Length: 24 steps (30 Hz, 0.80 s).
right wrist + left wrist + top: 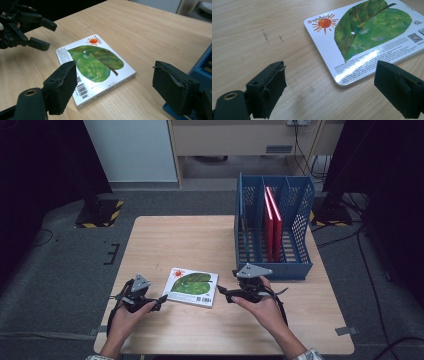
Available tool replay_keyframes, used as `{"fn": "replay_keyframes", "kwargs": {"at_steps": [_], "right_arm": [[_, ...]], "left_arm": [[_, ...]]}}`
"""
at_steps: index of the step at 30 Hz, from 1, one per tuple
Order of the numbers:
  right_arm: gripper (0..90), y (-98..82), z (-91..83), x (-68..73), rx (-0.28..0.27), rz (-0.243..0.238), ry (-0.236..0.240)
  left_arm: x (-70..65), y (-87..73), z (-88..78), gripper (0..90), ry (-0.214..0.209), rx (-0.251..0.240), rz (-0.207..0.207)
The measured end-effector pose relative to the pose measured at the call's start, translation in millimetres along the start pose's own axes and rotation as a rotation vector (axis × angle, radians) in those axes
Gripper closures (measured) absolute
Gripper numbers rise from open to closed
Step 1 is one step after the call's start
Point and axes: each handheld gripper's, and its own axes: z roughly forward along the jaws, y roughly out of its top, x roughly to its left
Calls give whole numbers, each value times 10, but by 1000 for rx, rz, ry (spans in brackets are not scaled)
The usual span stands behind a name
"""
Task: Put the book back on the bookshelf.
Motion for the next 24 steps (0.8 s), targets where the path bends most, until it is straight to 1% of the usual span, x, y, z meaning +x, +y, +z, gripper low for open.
{"fn": "replay_keyframes", "kwargs": {"at_steps": [1, 3, 4, 6, 8, 11, 13, 16, 17, 19, 24], "right_arm": [[240, -30, 47, 43, 15, -9, 4], [246, -46, 69, 64, 22, -12, 12], [264, -89, 123, 115, 38, -10, 24], [278, -140, 180, 165, 52, -29, 26], [278, -183, 238, 201, 70, -33, 38], [266, -234, 311, 238, 96, -45, 36], [257, -261, 341, 251, 108, -44, 39], [245, -286, 364, 257, 116, -51, 39], [241, -292, 370, 257, 116, -50, 38], [238, -311, 383, 255, 121, -38, 41], [225, -374, 444, 278, 148, -28, 50]], "left_arm": [[-7, 0, -4, 108, -3, -4, 2], [-7, 2, -9, 119, -5, -8, 2], [-2, 14, -21, 126, -11, -19, -2], [5, 34, -30, 145, -10, -26, 0], [18, 67, -24, 155, -22, -32, 1], [61, 140, 9, 169, -23, -37, -3], [87, 194, 36, 172, -23, -46, -6], [112, 275, 117, 178, -25, -38, 0], [112, 275, 117, 179, -25, -38, 0], [121, 354, 232, 187, -44, -26, 0], [124, 449, 464, 197, -64, 22, 19]]}}
